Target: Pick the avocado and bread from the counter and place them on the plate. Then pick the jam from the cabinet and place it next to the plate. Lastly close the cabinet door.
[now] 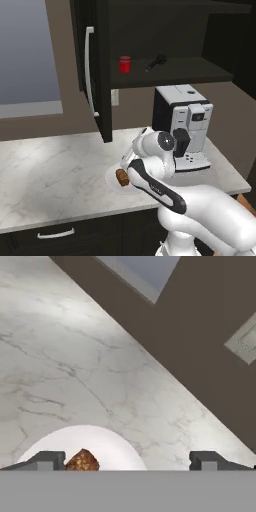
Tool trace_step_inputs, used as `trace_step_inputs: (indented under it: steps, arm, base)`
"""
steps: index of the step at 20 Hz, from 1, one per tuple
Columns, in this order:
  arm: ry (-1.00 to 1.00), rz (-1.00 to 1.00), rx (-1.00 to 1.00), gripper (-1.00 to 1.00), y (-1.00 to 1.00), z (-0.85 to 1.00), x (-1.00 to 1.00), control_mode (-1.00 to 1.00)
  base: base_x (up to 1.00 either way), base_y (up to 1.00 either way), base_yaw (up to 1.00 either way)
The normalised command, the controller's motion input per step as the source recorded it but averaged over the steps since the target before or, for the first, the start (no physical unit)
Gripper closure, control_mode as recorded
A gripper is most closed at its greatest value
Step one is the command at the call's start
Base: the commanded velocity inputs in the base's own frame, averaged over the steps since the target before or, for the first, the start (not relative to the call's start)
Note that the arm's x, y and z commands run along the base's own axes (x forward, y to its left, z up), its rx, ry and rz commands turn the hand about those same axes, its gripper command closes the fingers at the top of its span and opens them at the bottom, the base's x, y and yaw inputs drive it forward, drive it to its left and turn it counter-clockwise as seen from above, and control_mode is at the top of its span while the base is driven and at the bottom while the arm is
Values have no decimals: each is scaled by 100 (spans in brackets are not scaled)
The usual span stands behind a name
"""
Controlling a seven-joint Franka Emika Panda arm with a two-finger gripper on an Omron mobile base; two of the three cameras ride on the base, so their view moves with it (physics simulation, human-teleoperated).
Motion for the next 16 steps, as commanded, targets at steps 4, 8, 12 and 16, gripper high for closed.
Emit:
trace_step_inputs:
  steps: [4, 8, 12, 16]
  arm:
    - [0, -13, 0, -100, -23, 43, -44, -100]
    - [0, -10, 0, -100, -25, 48, -39, -100]
    - [-8, -11, 0, -100, -26, 37, -33, -100]
    - [-23, -9, 0, -100, -22, 31, -41, -100]
  base:
    - [0, 0, 0]
    - [0, 0, 0]
    - [0, 0, 0]
    - [0, 0, 0]
